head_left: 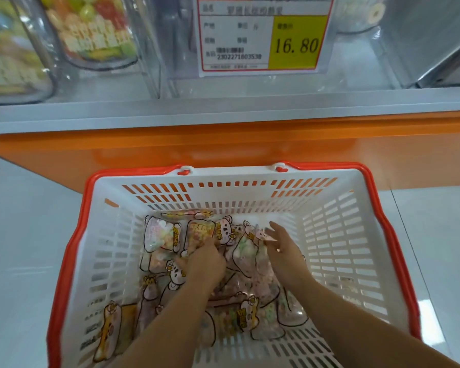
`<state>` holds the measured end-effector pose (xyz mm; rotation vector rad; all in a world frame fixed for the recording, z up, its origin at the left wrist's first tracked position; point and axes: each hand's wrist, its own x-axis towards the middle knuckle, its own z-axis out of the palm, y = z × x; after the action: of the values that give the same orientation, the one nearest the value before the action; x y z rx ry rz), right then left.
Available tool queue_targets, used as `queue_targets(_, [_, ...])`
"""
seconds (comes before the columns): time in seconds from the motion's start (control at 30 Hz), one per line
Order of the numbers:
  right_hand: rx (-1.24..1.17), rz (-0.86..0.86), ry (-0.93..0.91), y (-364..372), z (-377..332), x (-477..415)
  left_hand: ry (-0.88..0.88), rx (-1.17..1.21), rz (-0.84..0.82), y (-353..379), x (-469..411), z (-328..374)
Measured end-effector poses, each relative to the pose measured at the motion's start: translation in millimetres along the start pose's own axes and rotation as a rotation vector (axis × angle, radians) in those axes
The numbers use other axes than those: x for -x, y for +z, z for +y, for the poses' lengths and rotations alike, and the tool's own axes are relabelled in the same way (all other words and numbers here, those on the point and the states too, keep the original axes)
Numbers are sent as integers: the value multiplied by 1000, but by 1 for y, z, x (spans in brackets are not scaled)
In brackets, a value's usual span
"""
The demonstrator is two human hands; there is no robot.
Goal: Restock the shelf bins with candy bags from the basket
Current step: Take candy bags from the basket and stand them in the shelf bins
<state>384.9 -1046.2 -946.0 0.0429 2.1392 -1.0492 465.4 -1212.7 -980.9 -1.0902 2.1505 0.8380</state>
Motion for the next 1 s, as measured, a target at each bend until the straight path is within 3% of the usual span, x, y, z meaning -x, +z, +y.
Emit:
queue_targets(0.1, [56, 12, 103, -2, 10, -12, -4, 132, -78, -12, 7, 13])
queue_targets(0.23, [11, 41, 241, 10, 16, -14, 78, 31, -111, -19, 11, 21])
queue_targets(0.5, [-164, 118, 404, 5, 26, -22, 18, 245, 119, 1, 29, 29])
queue_targets(0.67, [-423, 26, 435, -7, 27, -25, 1, 619, 2, 3, 37, 49])
queue_targets(0.8, [-531, -49, 435, -9, 23, -23, -5, 720, -59, 11, 40, 58])
queue_targets(1.0, [-463, -38, 378, -2, 13, -21, -46, 919, -231, 10, 30, 51])
